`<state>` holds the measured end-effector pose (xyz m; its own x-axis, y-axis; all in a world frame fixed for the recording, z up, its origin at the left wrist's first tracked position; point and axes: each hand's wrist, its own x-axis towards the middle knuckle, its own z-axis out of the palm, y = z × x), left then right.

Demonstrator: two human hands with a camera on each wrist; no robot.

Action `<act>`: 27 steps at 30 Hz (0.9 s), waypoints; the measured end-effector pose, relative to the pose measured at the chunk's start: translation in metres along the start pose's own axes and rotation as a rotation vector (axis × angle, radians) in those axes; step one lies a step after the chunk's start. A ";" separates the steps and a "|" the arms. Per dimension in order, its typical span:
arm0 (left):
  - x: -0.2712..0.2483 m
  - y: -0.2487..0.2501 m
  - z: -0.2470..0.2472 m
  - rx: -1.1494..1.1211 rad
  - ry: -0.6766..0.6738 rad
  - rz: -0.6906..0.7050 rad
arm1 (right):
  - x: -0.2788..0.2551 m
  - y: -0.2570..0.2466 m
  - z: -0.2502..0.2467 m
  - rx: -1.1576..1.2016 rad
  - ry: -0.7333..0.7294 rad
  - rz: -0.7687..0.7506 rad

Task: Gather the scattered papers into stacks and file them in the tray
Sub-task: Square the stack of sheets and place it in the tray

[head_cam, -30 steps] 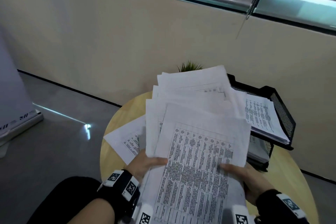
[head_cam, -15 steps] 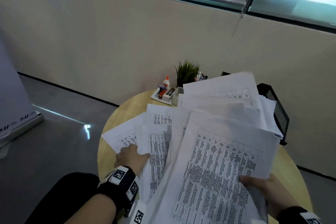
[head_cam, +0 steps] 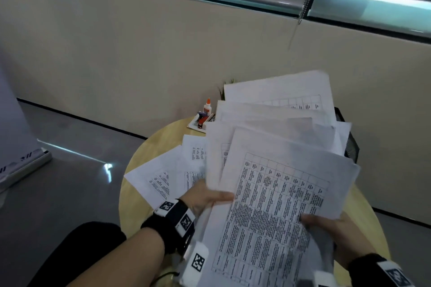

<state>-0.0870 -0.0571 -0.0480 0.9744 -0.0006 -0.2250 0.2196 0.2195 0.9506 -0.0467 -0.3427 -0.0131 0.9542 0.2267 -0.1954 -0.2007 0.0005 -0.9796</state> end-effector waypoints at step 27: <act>0.048 0.060 0.023 -0.064 0.097 0.417 | 0.024 -0.074 -0.014 -0.192 0.176 -0.552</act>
<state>-0.0256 -0.0665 0.0034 0.9692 0.1923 0.1540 -0.1988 0.2413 0.9499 -0.0062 -0.3511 0.0537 0.9315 0.0783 0.3552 0.3620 -0.1070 -0.9260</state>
